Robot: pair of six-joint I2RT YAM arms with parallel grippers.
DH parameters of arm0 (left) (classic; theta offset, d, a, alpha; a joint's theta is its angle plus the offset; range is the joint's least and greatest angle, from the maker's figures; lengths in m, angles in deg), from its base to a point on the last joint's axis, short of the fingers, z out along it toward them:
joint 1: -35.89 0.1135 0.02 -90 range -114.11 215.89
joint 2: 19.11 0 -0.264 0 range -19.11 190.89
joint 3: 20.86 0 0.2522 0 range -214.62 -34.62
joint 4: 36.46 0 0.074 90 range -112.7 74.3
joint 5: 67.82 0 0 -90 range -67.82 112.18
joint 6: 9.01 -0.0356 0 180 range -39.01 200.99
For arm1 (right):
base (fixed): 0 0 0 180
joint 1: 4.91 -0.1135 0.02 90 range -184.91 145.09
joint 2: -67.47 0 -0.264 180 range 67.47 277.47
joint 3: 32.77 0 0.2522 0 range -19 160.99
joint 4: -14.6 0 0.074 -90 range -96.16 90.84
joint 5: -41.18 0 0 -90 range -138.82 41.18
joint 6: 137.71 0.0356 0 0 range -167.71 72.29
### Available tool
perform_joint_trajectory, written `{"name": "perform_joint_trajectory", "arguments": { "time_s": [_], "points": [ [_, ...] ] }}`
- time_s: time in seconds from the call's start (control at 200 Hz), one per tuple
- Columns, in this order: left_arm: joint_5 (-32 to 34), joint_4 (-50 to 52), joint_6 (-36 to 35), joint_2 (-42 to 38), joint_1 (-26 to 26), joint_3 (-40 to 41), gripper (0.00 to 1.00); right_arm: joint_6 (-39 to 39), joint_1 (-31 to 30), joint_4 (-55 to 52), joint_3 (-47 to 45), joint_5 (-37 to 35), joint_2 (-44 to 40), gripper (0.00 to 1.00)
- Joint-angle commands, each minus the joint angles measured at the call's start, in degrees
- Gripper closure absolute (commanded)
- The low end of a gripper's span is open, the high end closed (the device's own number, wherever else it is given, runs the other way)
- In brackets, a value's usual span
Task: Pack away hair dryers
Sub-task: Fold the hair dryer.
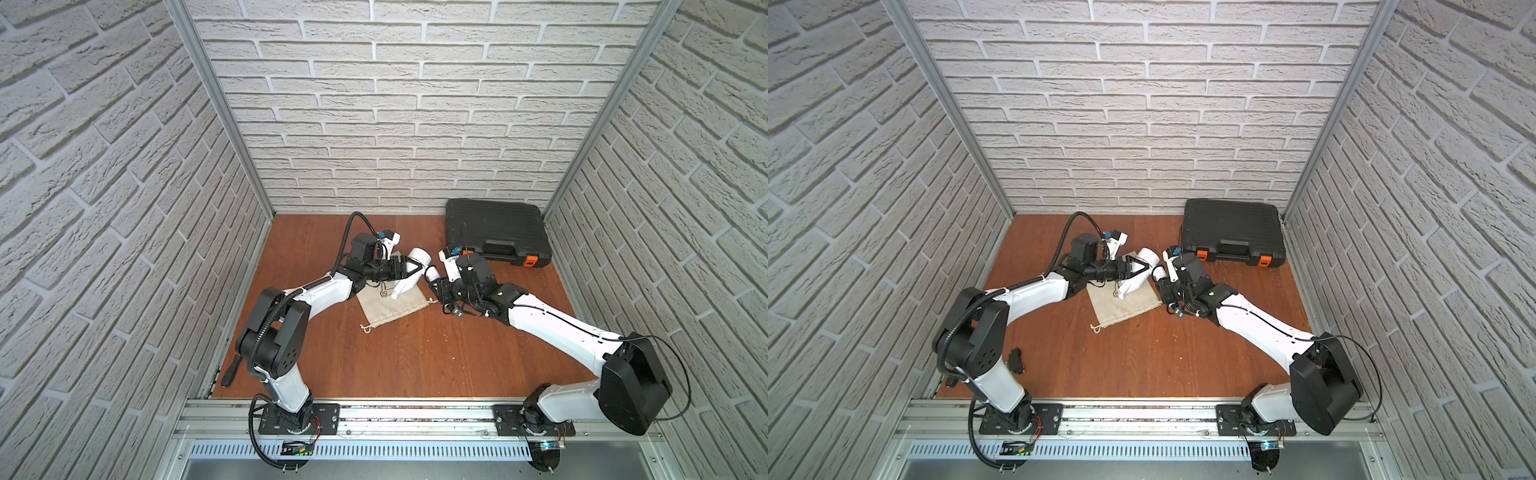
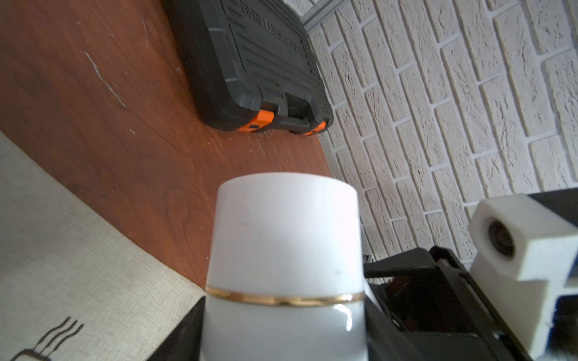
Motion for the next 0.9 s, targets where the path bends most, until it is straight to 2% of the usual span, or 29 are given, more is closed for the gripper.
{"name": "perform_joint_trajectory", "arguments": {
  "time_s": [0.0,0.225,0.345,0.535,0.695,0.895],
  "points": [
    [11.9,-8.5,3.3,-1.7,-1.7,1.2,1.0,9.7,-3.0,17.8,2.3,7.9,-0.8,0.97],
    [21.2,-8.0,1.9,-3.4,-4.4,1.3,1.0,14.2,-6.0,20.1,3.9,7.2,1.9,0.97],
    [26.3,-4.6,0.6,-5.3,-4.6,2.1,1.0,14.8,-6.1,15.9,5.6,6.3,3.1,0.96],
    [26.6,1.5,-1.8,-9.4,-1.9,2.6,1.0,7.1,-4.6,0.2,10.6,5.7,3.6,0.78],
    [24.6,5.1,-4.0,-12.9,2.3,1.8,1.0,4.6,-0.2,-1.1,9.3,15.7,2.3,0.56],
    [19.3,9.6,-8.6,-13.5,4.9,-1.8,1.0,4.7,4.4,-0.1,8.4,23.8,1.3,0.44]
  ]
}}
